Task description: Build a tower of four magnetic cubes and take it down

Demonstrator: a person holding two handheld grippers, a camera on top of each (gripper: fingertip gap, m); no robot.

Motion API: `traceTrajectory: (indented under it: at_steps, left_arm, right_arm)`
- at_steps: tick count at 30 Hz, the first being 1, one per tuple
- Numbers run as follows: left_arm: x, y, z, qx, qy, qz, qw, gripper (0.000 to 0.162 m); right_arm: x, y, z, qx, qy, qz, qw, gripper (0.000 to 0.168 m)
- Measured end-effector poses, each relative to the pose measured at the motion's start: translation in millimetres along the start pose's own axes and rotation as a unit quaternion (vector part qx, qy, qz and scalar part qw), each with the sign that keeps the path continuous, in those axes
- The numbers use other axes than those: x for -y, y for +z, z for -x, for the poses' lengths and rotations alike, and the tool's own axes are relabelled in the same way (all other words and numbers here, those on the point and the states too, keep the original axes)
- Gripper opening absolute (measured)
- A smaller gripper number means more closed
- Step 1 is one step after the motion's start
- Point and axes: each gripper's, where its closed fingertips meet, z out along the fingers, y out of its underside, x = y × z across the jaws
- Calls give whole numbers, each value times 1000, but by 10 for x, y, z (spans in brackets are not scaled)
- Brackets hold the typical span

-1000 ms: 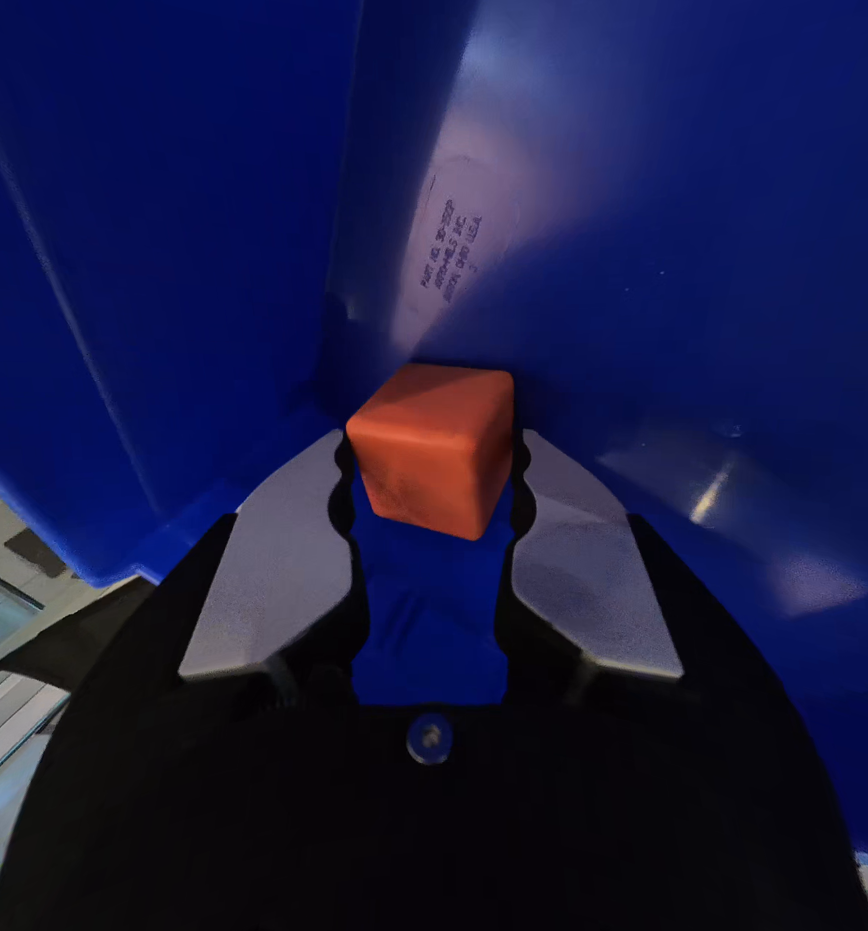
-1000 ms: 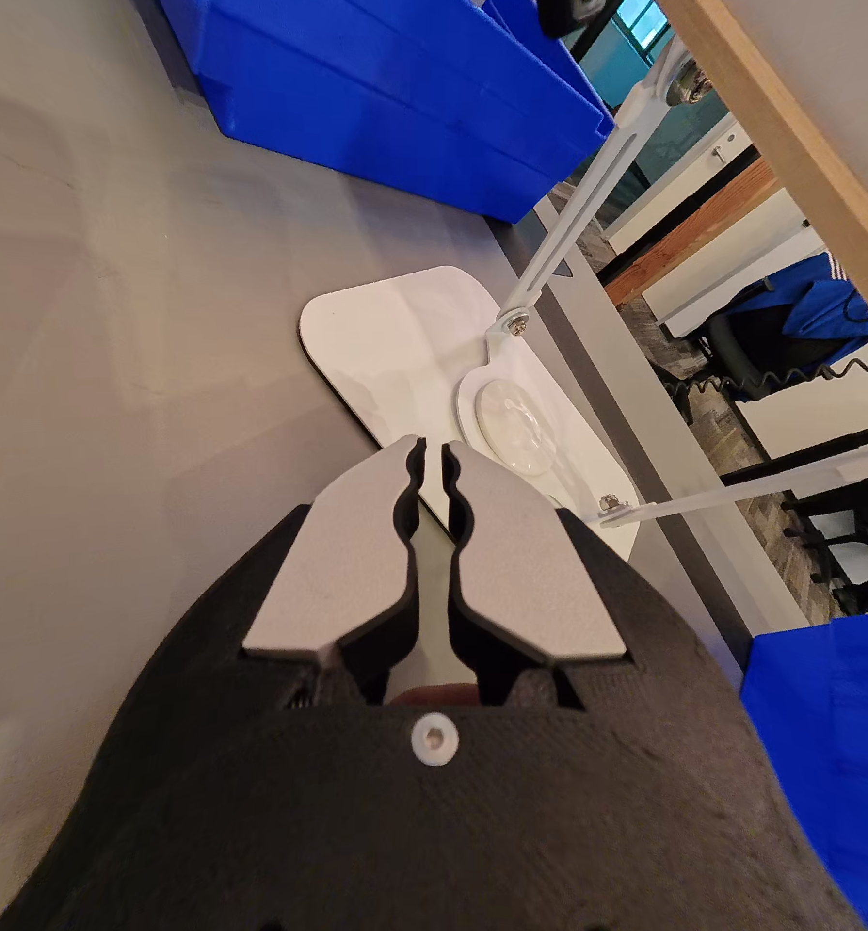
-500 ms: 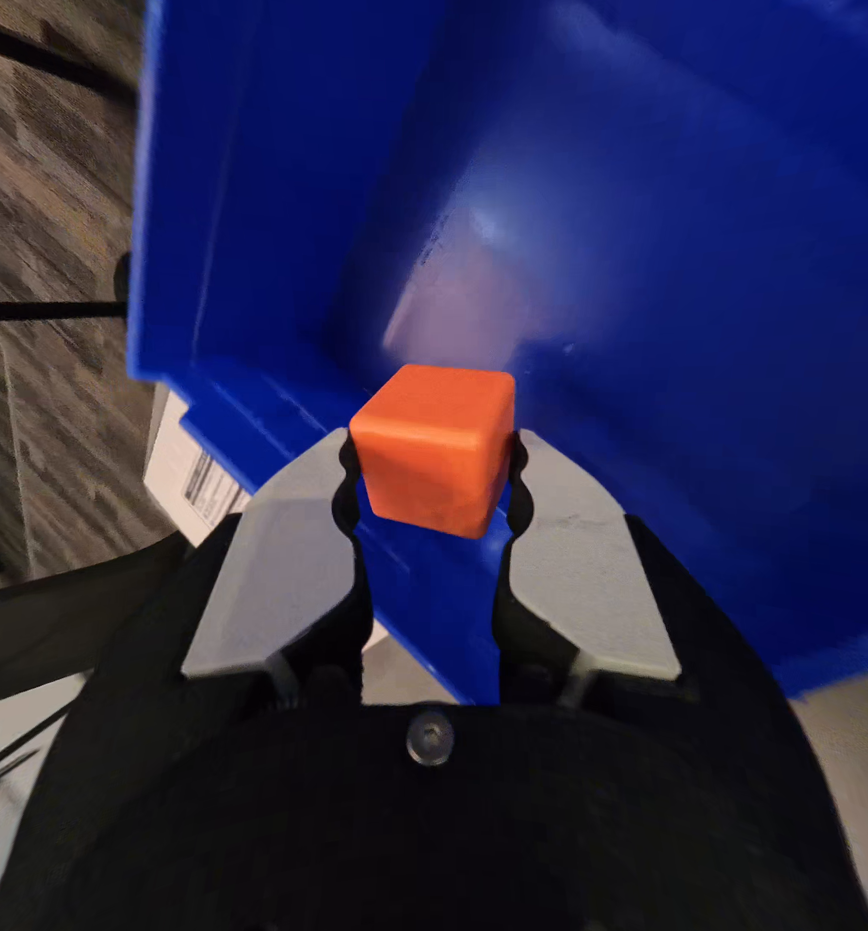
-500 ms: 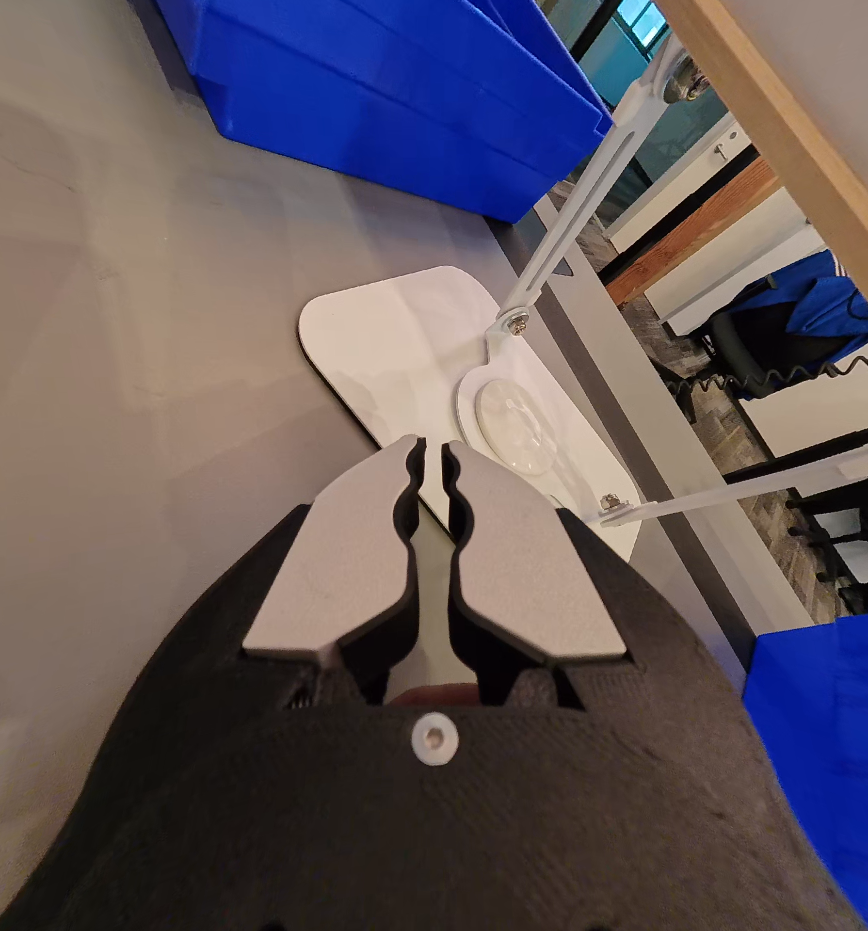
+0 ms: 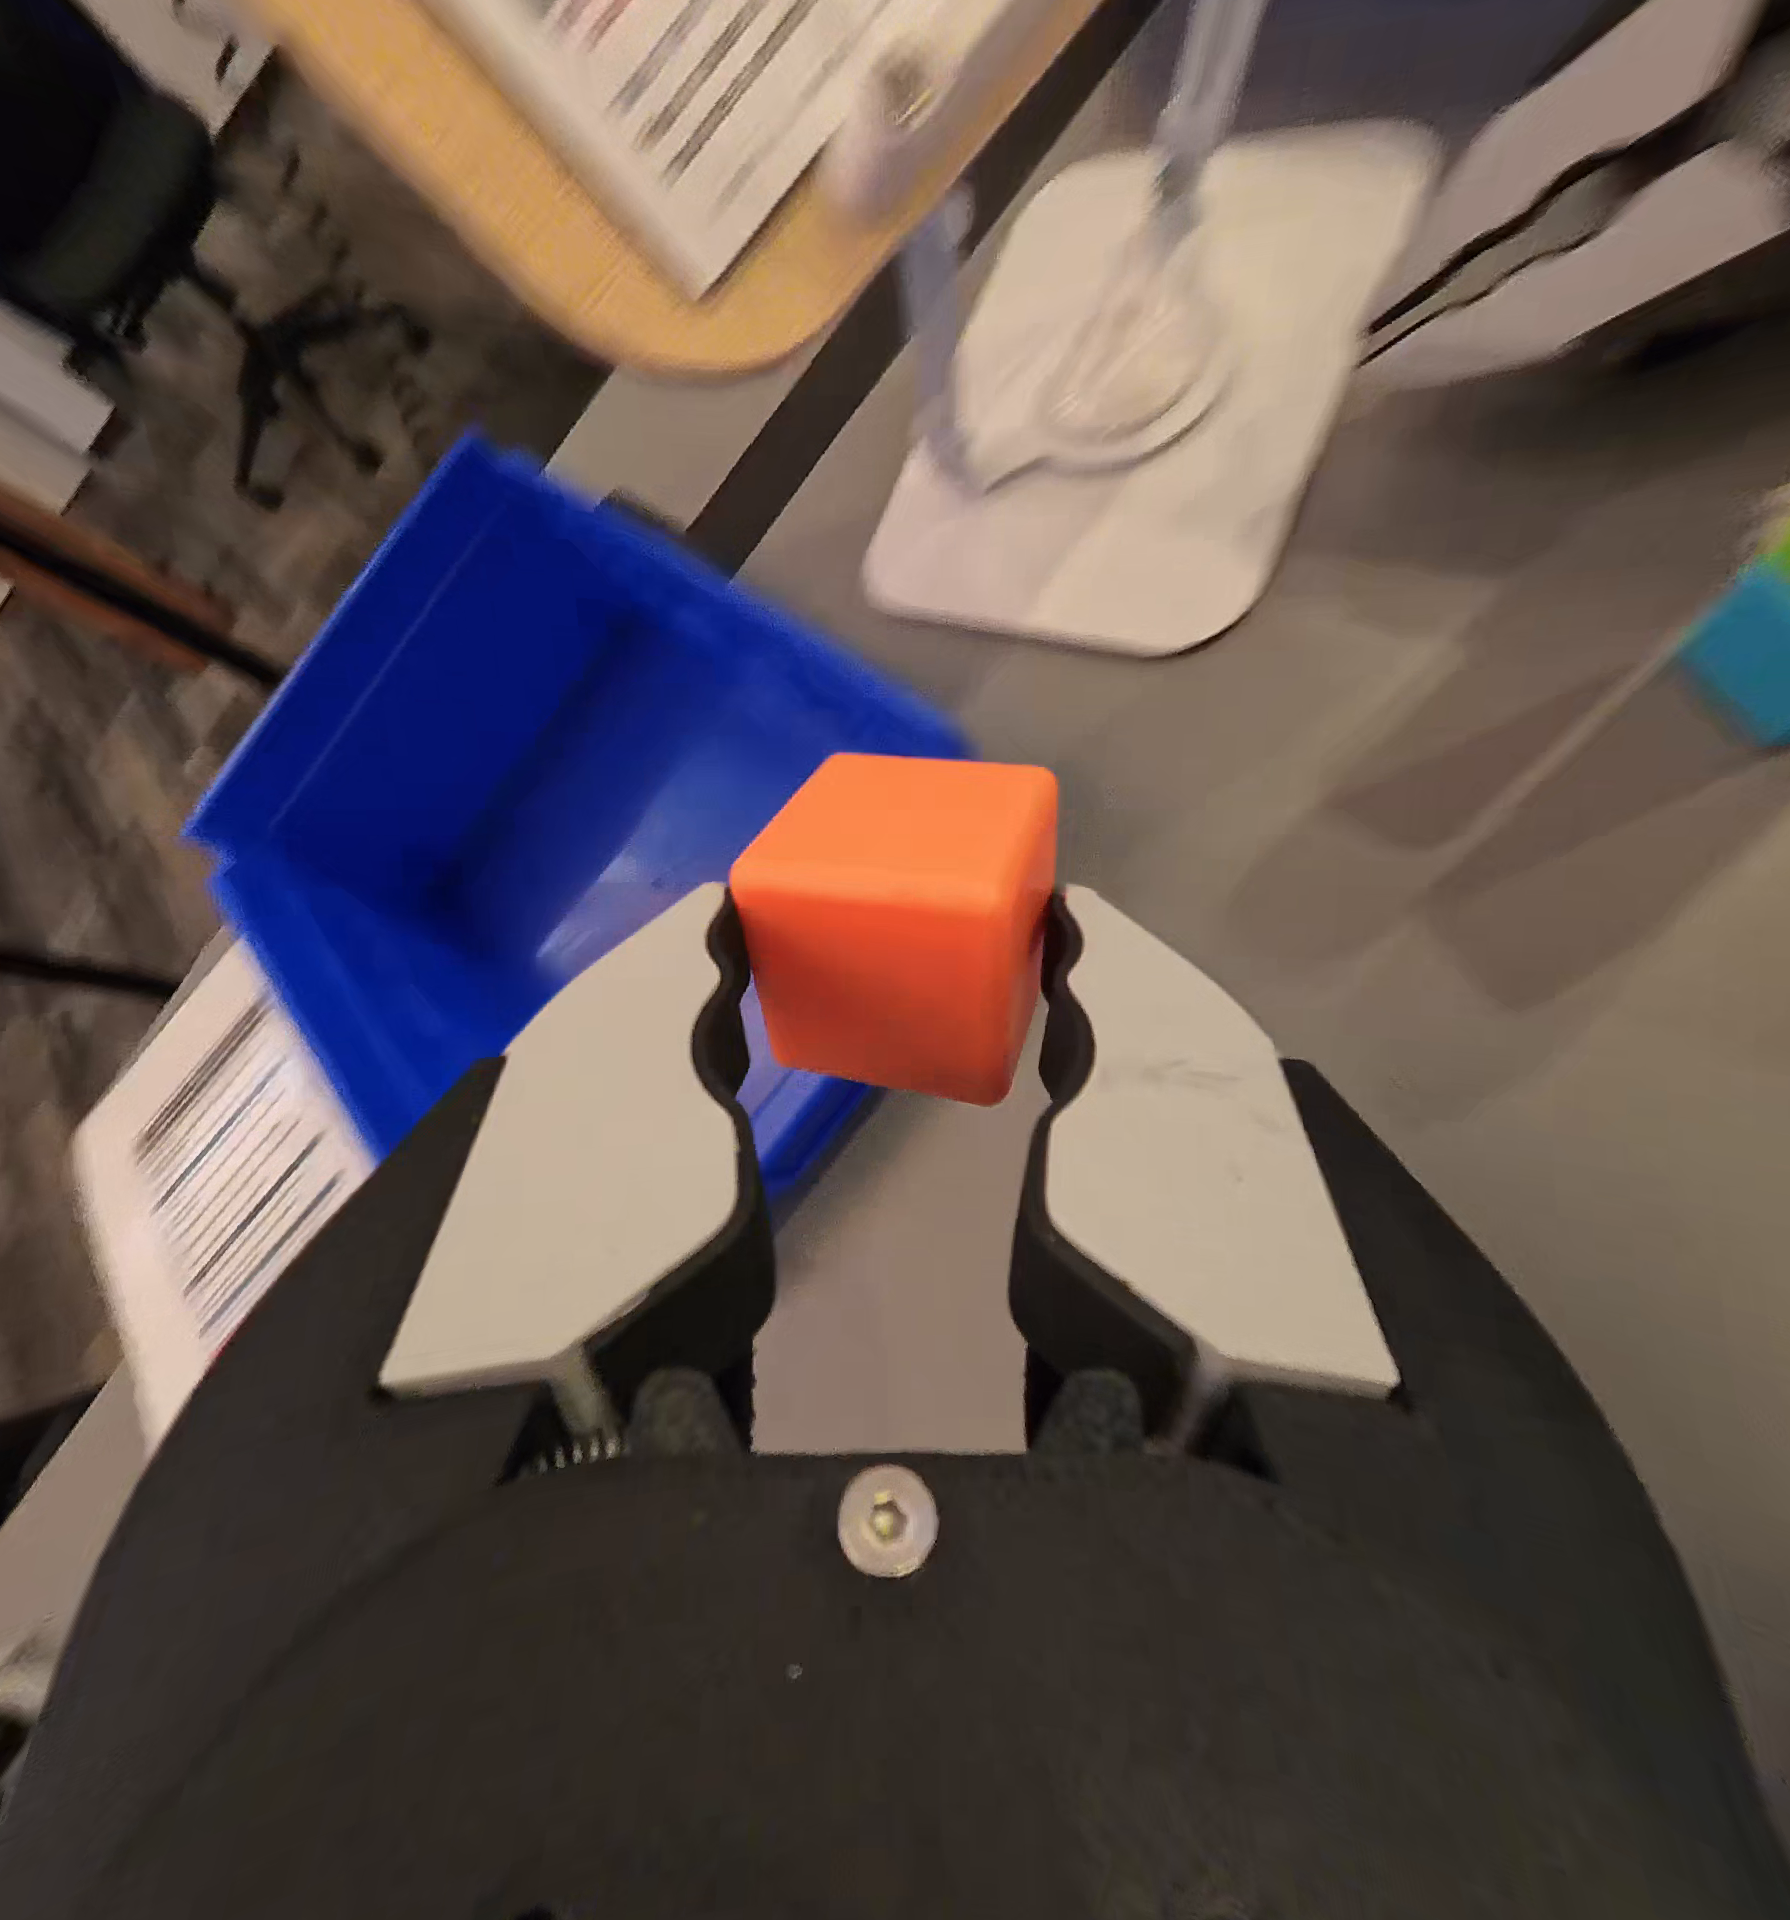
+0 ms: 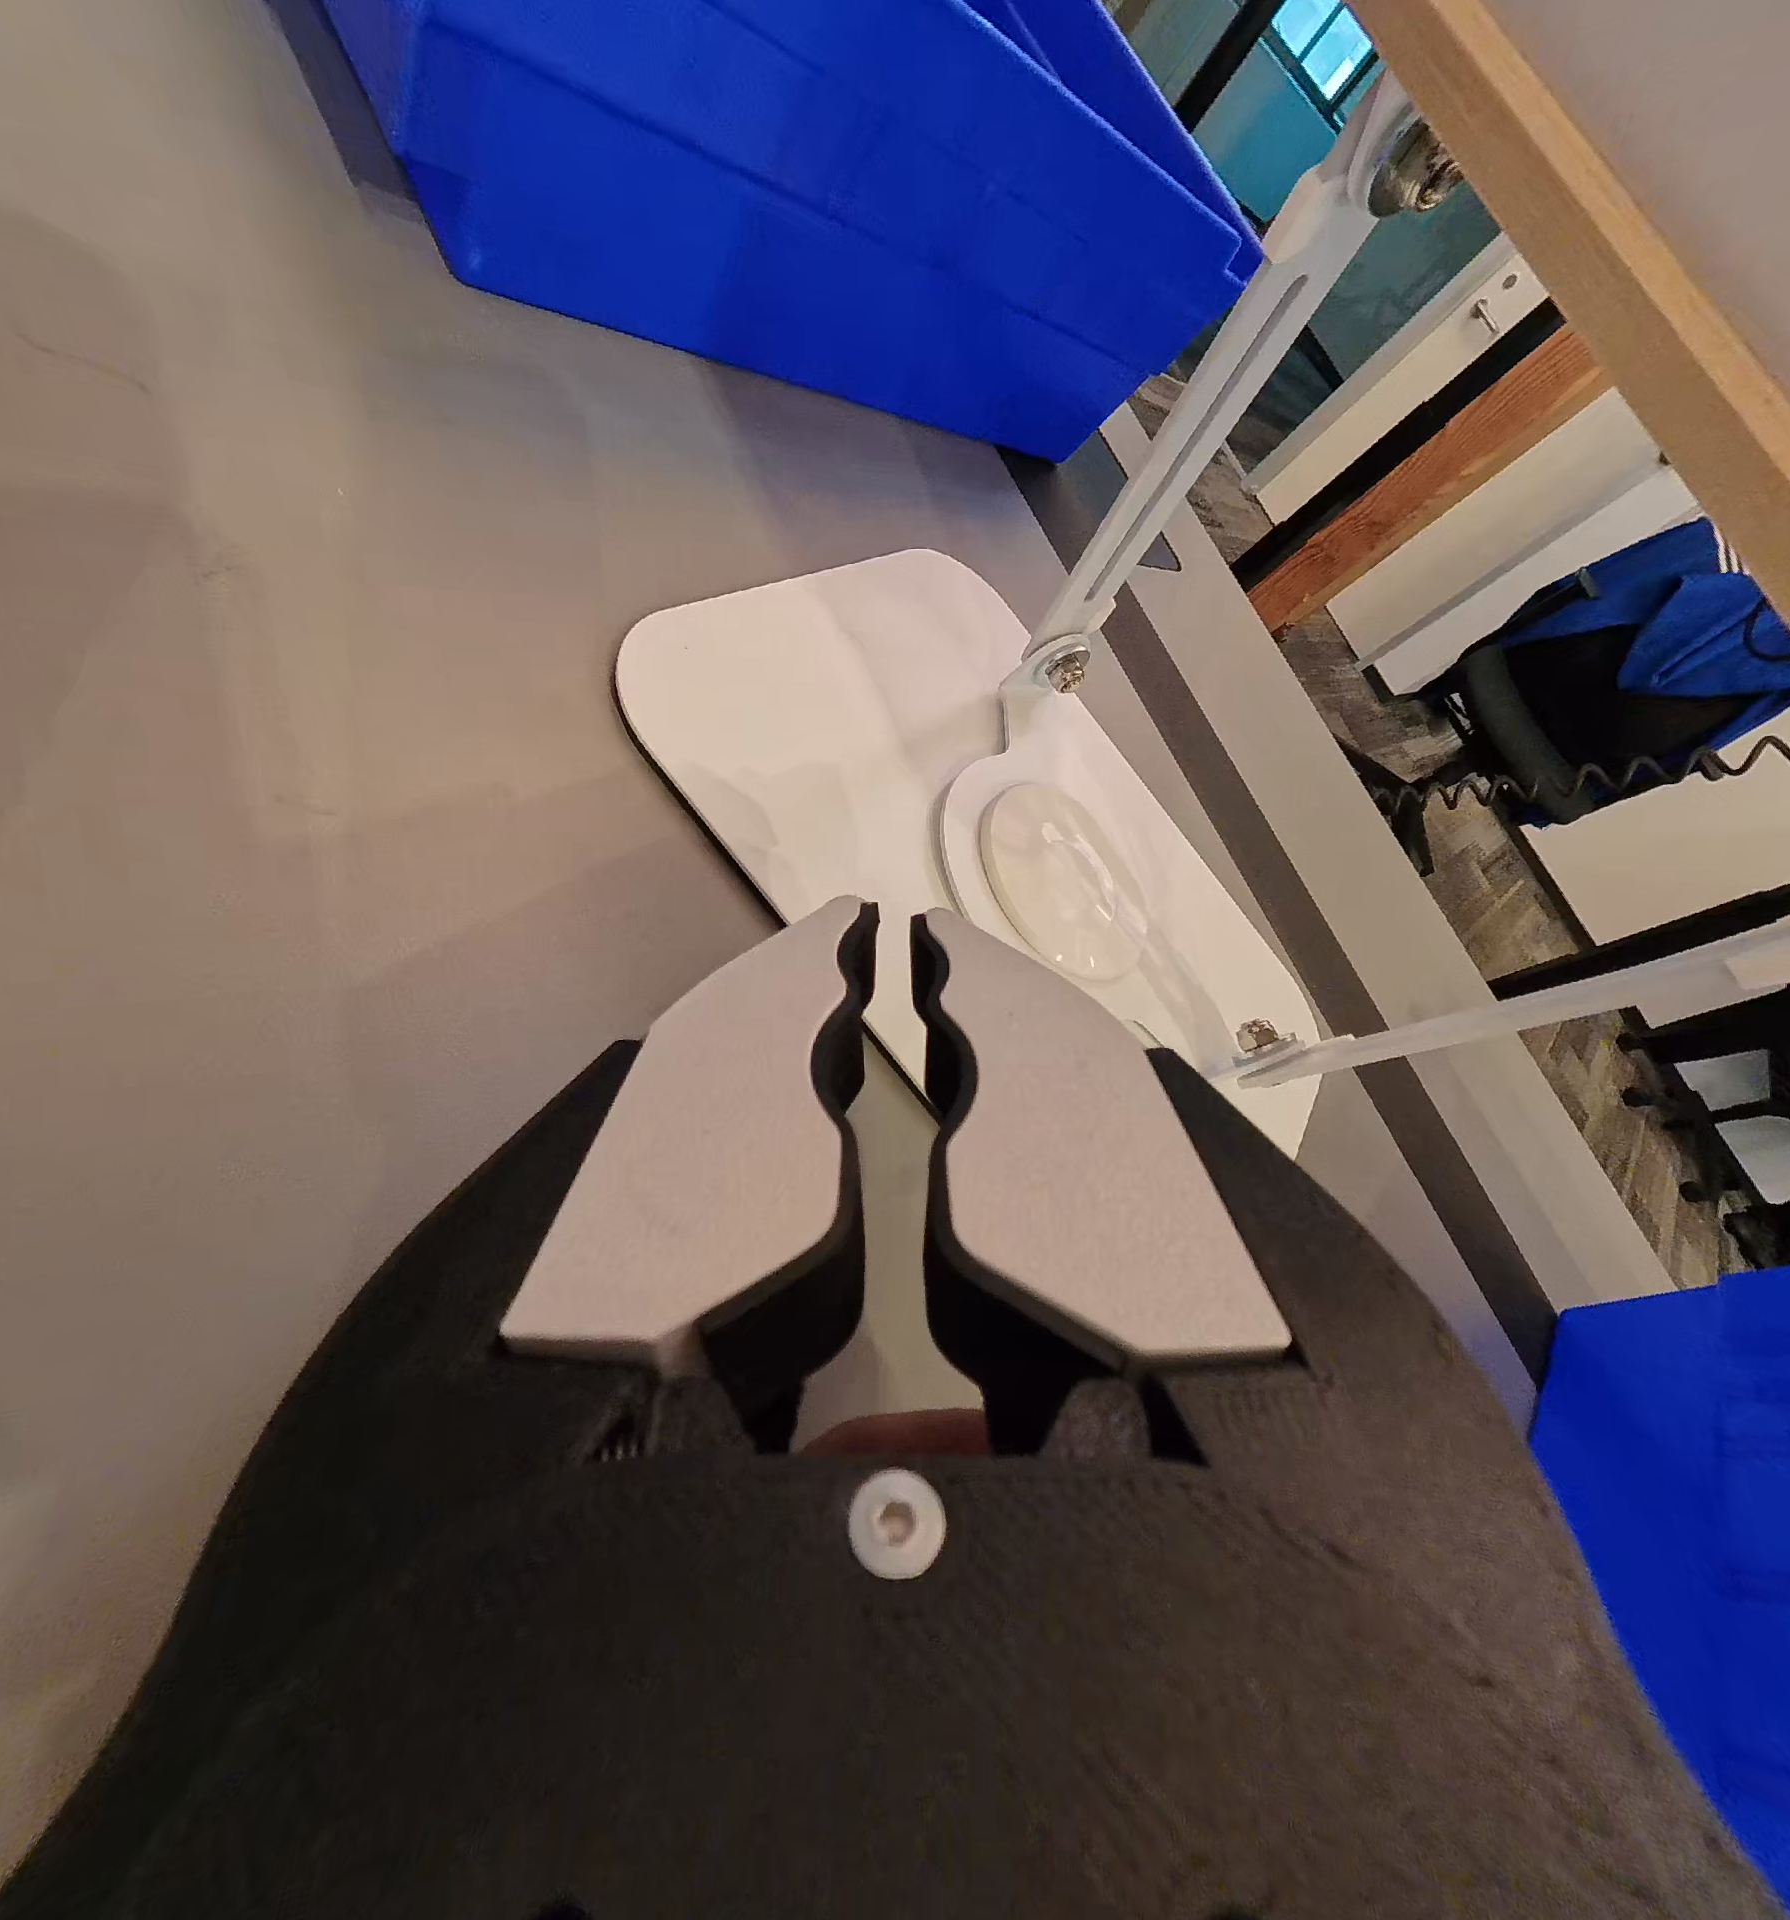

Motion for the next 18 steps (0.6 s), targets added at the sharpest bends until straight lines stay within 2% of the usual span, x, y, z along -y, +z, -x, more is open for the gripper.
traceTrajectory:
  at_steps: [4, 9, 13, 16, 18]
  left_arm:
    - [547, -73, -650, -66, 5, -110, 992, 54]
    - [1105, -69, -1337, -167, 38, -228, 959, 53]
    - [1310, 33, -1655, -219, 16, -275, 936, 53]
    - [1361, 84, -1872, -273, 7, -313, 910, 53]
    - [1359, 145, -1948, -285, 5, -321, 903, 53]
  right_arm:
    - [2, -1, -3, 0, 2, -1, 1000, 6]
    - [6, -4, -10, 0, 6, -3, 1000, 6]
    - [5, -3, -9, 1, 6, -3, 1000, 6]
    - [4, -2, -6, 1, 5, -2, 1000, 6]
    - [1, 0, -6, 2, 5, -2, 1000, 6]
